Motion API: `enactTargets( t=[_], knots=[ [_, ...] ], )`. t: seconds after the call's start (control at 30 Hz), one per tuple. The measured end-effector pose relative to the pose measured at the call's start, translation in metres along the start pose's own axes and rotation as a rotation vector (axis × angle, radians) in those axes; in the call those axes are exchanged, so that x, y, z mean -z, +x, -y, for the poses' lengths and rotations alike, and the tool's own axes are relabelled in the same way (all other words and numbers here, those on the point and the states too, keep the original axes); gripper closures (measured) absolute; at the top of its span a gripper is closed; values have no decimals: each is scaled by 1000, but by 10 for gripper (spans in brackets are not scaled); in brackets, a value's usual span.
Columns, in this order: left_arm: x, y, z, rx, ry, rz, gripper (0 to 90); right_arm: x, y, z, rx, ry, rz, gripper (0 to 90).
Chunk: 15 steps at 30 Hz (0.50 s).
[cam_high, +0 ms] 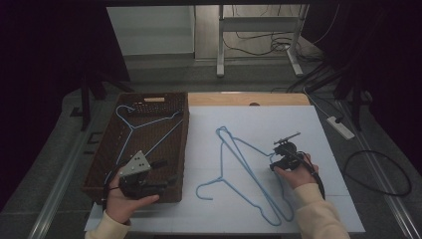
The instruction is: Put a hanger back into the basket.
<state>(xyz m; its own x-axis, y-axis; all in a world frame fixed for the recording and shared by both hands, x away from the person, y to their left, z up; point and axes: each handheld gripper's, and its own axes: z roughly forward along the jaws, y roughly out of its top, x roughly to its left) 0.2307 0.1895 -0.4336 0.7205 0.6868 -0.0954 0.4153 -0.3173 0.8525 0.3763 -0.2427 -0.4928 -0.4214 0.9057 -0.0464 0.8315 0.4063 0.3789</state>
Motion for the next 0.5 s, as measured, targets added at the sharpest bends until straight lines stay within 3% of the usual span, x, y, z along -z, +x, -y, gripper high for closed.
enactTargets(
  t=[0.23,0.3,0.37,0.5],
  knots=[
    [-2,-2,0,-5,5,3,340,-3,5,-8,-65,79,14,753],
    [-2,-2,0,-6,5,4,339,-4,7,-12,-76,107,17,857],
    [-1,-2,0,-6,3,4,339,-4,10,-15,-91,122,35,870],
    [-1,-2,0,-7,3,5,339,-4,12,-14,-44,119,39,877]
  ],
)
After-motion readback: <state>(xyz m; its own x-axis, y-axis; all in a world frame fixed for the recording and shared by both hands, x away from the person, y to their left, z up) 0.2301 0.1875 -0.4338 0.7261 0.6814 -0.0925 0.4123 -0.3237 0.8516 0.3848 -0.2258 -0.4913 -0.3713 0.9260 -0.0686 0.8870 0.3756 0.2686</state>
